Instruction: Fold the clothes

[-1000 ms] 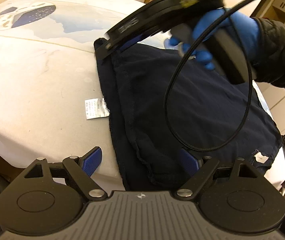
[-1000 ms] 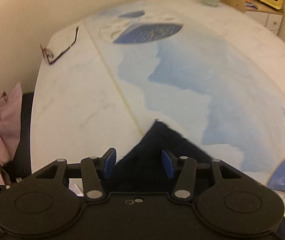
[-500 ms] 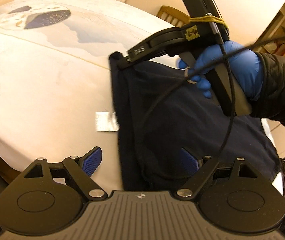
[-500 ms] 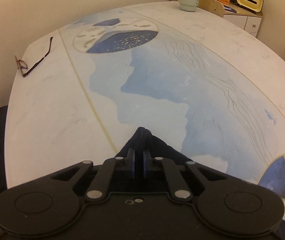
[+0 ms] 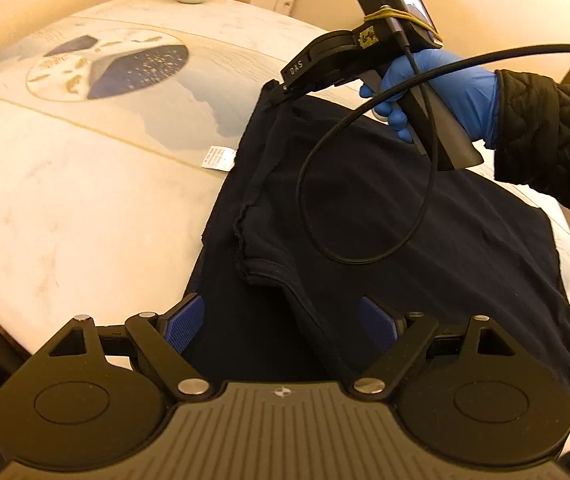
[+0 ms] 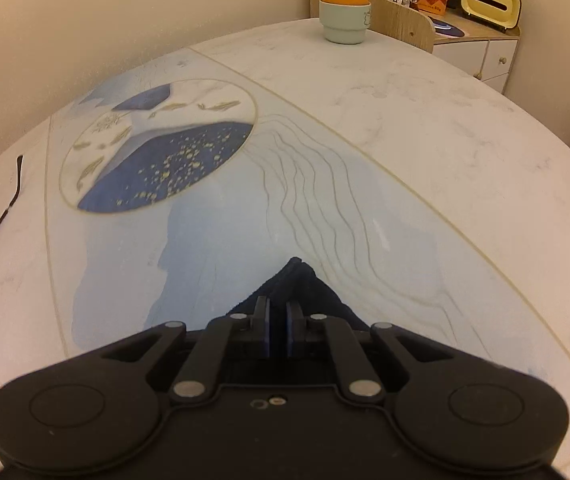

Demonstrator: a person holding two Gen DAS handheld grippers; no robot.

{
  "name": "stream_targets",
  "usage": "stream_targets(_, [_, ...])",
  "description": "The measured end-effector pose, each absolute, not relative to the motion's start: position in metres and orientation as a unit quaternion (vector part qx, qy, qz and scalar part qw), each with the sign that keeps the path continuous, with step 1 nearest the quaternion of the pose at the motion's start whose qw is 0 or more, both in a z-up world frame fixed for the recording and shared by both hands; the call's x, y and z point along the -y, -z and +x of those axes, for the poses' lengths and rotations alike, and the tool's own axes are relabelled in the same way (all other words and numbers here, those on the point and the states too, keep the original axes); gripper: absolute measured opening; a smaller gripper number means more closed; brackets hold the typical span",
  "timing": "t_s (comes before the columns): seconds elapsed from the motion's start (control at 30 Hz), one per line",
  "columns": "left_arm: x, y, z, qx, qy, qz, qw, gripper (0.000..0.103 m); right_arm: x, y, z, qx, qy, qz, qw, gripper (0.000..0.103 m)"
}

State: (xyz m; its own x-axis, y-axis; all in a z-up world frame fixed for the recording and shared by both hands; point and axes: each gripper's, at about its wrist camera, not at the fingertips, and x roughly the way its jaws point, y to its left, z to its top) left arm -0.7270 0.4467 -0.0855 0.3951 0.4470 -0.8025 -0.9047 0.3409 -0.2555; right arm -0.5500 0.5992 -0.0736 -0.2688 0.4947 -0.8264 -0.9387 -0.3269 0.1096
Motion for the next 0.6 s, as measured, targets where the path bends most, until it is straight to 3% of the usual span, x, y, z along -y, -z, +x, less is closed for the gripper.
stream_targets(0.27, [-0.469,0.097,-0.733,-0.340,-0.449,-0.355,0.746,0.085,-0.604,0.056,-0.546,-0.345,-0.744,-0.349,0.454,0.103])
stream_targets(0.43, [-0.490,0.107,-0.740,-0.345,-0.395,-0.366,0.769,0.085,-0.595,0.030,-0.540,-0.352,-0.720,-0.351,0.484,0.103])
stream_targets(0.6, [-0.502,0.106,-0.739,-0.350,-0.362,-0.370,0.780,0.083,-0.604,0.039,-0.548,-0.412,-0.660,-0.354,0.519,0.103])
